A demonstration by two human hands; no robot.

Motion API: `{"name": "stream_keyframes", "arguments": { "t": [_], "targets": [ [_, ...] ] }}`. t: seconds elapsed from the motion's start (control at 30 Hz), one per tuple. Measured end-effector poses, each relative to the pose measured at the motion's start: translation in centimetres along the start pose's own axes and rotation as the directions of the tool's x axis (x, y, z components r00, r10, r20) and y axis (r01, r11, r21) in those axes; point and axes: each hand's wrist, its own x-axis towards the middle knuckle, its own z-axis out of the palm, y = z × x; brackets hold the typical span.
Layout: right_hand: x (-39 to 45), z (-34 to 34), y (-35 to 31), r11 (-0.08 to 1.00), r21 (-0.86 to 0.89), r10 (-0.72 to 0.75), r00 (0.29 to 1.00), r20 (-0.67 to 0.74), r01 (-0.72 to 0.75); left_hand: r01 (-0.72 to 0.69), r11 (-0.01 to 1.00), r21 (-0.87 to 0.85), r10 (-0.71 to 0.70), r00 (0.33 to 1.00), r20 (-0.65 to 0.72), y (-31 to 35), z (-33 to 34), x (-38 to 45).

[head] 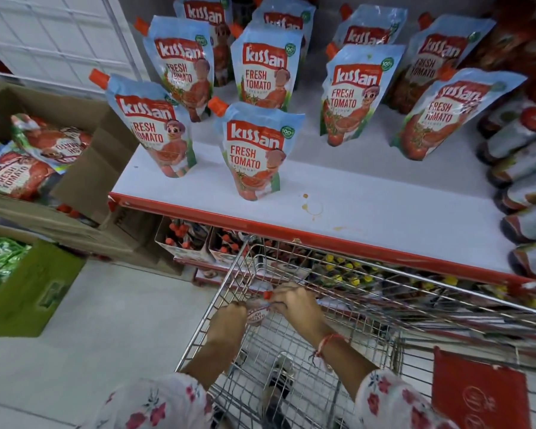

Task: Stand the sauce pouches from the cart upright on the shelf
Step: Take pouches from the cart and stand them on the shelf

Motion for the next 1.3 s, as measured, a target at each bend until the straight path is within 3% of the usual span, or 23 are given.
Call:
{"name": "stream_keyframes", "arguments": {
  "t": [0.23,0.43,0.57,0.67,0.77,0.9,1.03,1.3],
  "targets": [
    [-3.5,-1.6,0.1,0.966,0.258,0.011,0.995,-0.104,0.016,-0.112,0.964,-0.241,0.065,0.979,-0.193,-1.1,-1.2,-2.8],
    [-6.8,-5.2,-1.0,0.874,0.485,0.111,0.965,-0.236,0.018,-0.305,0.77,-0.561,0.068,0.913,-0.402,-2.4,-4.9,-5.4],
    [-8.4,-8.5,-2.2,0.82,0.569,0.158,0.928,-0.337,0.067,-0.381,0.551,-0.743,0.039,0.9,-0.434,-2.1,-8.2,-6.9],
    [-9.4,-11.7,-3.4,0.792,0.584,0.129,0.886,-0.446,0.178,-0.447,0.312,-0.838,0.009,0.884,-0.468,-1.6,-10.6,-7.7],
    [-10.0,-14.9,-4.2,0.751,0.603,0.124,0.839,-0.529,0.269,-0.537,0.131,-0.833,0.014,0.842,-0.54,-0.8,-13.4,-8.2],
    [-10.3,-18.8,-4.7,0.644,0.658,0.167,0.767,-0.62,0.391,-0.641,0.036,-0.767,0.011,0.767,-0.641,0.5,-17.7,-8.5],
    [-10.1,-22.5,-4.4,0.655,0.567,0.144,0.654,-0.742,0.499,-0.674,-0.076,-0.735,0.028,0.735,-0.677,1.8,-21.3,-7.7],
    [-7.9,-27.2,-1.9,0.628,0.519,0.174,0.546,-0.82,0.58,-0.743,-0.057,-0.667,-0.02,0.669,-0.743,5.5,-25.9,-3.4]
  ]
}}
